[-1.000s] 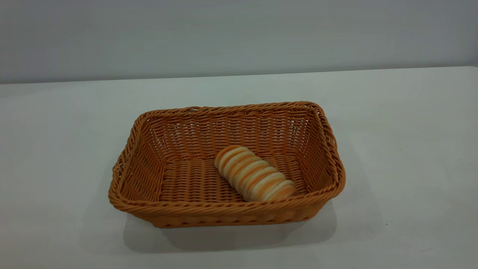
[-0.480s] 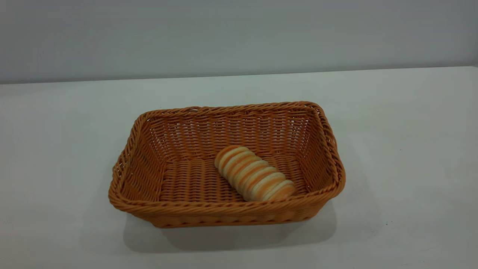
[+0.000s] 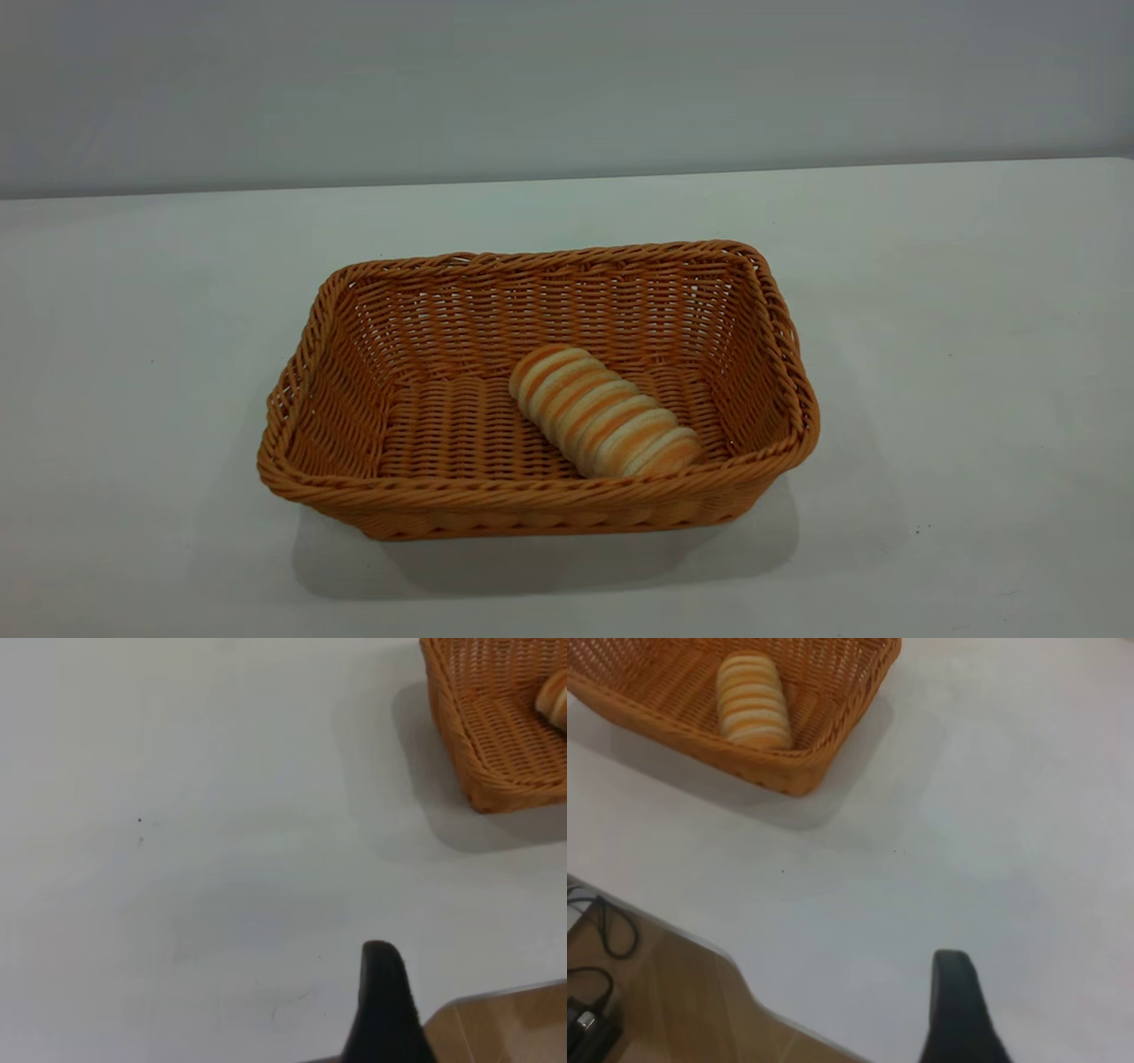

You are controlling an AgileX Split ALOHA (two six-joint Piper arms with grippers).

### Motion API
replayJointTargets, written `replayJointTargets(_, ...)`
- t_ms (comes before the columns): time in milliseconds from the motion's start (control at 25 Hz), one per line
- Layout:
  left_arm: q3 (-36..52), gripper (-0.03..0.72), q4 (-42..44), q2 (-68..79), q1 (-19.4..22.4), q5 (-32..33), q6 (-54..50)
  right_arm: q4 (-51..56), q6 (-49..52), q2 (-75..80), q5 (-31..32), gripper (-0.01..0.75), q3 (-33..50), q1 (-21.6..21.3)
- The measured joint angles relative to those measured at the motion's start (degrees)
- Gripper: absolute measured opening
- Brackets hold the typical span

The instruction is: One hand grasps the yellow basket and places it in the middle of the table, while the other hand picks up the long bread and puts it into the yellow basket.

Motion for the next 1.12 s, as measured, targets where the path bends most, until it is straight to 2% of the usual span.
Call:
replayJointTargets(160,0.00,0.563,-0.06,0.00,0.00,0.00,0.00,0.00,0.00,0.00,0.00,0.518,0.00,-5.04)
replayJointTargets(440,0.00,0.563,-0.15,0.00,0.42,0.00,0.00,0.00,0.00,0.00,0.00,0.518,0.00,-18.94)
replayJointTargets(600,0.00,0.563,-0.18,0.00,5.76,-0.04,0.00,0.00,0.00,0.00,0.00,0.518,0.00,-24.65)
replayJointTargets(680,0.00,0.563,-0.18,0.00,9.90,-0.04,0.00,0.00,0.00,0.00,0.00,0.518,0.00,-26.13)
replayJointTargets(800,0.00,0.563,-0.18,0.00,13.93,-0.04,0.00,0.04,0.00,0.00,0.00,0.518,0.00,-26.37)
replayJointTargets(1120,0.00,0.563,-0.18,0.00,15.00,-0.04,0.00,0.04,0.00,0.00,0.00,0.518,0.00,-26.37)
